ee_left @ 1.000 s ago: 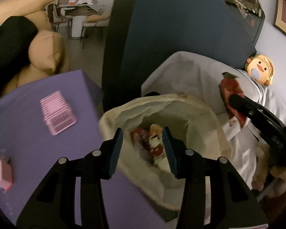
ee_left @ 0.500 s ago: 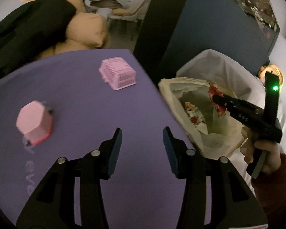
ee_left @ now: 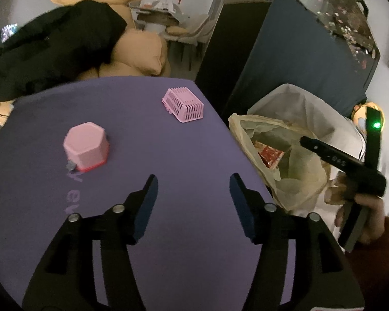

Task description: Collect trash

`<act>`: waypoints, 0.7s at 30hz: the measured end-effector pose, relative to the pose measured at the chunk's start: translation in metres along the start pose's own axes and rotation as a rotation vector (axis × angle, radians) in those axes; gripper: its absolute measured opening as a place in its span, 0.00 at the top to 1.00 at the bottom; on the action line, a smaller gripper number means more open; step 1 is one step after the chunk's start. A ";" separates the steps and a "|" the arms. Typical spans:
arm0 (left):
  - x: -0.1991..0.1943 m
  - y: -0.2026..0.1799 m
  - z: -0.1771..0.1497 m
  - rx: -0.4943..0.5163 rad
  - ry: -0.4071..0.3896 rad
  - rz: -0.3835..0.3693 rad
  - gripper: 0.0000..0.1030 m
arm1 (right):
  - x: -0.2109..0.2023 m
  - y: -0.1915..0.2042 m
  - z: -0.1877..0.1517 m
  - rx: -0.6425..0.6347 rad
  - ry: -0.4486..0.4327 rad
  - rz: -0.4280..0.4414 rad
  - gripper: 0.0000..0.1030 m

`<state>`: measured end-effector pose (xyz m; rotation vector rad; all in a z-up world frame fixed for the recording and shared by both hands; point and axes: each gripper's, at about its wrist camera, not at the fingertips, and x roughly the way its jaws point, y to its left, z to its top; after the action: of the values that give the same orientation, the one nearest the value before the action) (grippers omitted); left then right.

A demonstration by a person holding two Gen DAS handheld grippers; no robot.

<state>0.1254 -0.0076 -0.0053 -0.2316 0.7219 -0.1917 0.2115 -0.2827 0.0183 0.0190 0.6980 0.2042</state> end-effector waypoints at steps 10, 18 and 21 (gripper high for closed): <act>-0.049 -0.023 -0.043 0.067 -0.087 0.082 0.28 | -0.089 0.067 -0.070 -0.045 -0.050 0.129 0.50; -0.084 -0.035 -0.054 0.107 -0.188 0.153 0.26 | -0.123 0.094 -0.101 -0.135 -0.140 0.044 0.50; -0.098 -0.041 -0.057 0.123 -0.235 0.187 0.26 | -0.124 0.089 -0.104 -0.116 -0.137 0.042 0.50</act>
<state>0.0112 -0.0303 0.0264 -0.0664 0.4929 -0.0293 0.0358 -0.2250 0.0251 -0.0632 0.5491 0.2811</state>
